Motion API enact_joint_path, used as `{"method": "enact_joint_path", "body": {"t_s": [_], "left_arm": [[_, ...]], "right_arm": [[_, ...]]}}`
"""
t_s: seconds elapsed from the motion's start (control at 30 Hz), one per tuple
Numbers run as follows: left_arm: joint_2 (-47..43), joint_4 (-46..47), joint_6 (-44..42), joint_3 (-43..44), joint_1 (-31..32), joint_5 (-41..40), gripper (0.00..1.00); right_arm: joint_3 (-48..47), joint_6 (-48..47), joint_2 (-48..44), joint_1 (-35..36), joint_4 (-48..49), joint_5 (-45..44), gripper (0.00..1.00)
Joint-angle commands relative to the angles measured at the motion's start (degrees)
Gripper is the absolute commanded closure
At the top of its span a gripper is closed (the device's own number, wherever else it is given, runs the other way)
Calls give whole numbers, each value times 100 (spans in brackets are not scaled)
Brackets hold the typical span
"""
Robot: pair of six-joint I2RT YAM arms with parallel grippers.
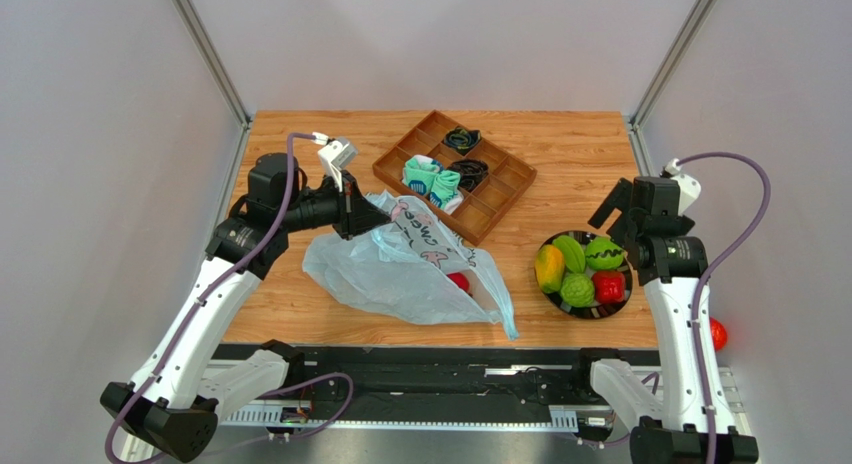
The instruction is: Place the fruits into the plastic bag
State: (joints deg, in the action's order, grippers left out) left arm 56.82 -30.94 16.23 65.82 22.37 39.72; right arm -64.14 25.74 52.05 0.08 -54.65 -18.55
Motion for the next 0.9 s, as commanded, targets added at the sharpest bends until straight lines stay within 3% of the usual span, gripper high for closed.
{"method": "enact_joint_path", "body": {"t_s": [0.0,0.17,0.37,0.5,0.87], "left_arm": [[-13,193,-234,-43,-40,-70,100],[-4,483,-138,-236,-40,96,100],[49,659,-76,-359,-40,193,100],[93,809,-6,-447,-40,246,100],[207,1063,-41,-658,-101,422,100]], "right_arm": [[454,546,129,-700,-406,-807,0],[1182,705,191,-1649,94,-1169,0],[1790,476,411,-3625,692,-659,0],[2203,581,472,-4496,1079,-178,2],[2327,555,850,-5140,1677,-747,3]]}}
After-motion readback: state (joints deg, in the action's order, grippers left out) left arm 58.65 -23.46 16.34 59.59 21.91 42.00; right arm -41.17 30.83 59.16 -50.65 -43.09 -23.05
